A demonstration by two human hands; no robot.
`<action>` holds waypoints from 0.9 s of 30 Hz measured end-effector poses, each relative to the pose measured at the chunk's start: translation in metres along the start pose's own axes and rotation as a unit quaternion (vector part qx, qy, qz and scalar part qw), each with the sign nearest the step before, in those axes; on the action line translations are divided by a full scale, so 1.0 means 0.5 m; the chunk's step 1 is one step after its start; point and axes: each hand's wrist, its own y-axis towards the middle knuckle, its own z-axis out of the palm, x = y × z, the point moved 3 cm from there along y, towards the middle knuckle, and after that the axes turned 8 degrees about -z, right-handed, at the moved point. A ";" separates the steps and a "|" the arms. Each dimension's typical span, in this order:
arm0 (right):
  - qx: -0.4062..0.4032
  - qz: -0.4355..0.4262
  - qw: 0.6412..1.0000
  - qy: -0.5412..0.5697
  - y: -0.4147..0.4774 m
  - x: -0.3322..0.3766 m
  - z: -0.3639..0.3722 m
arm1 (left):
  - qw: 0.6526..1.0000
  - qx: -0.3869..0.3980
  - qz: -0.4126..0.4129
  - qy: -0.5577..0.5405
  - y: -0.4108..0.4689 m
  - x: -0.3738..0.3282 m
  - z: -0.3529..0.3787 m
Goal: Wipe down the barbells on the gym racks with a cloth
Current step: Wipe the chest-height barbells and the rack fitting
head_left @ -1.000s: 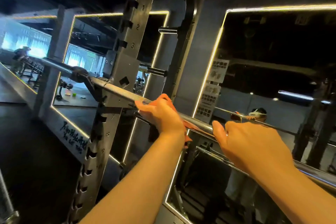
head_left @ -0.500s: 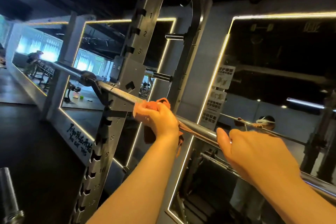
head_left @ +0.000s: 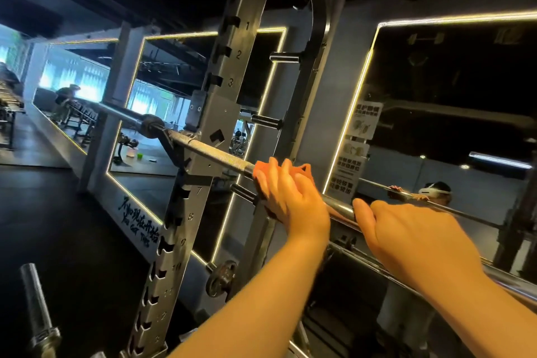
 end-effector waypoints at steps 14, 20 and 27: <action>0.005 0.062 0.996 0.065 0.017 -0.015 0.022 | 0.993 0.107 -0.031 0.031 -0.046 -0.006 -0.013; 0.012 0.071 0.993 0.089 0.012 -0.019 0.025 | 0.990 0.077 -0.120 -0.001 0.069 -0.033 -0.043; 0.015 0.054 0.996 0.062 0.002 0.001 -0.009 | 0.995 0.028 -0.092 -0.010 -0.001 -0.032 -0.029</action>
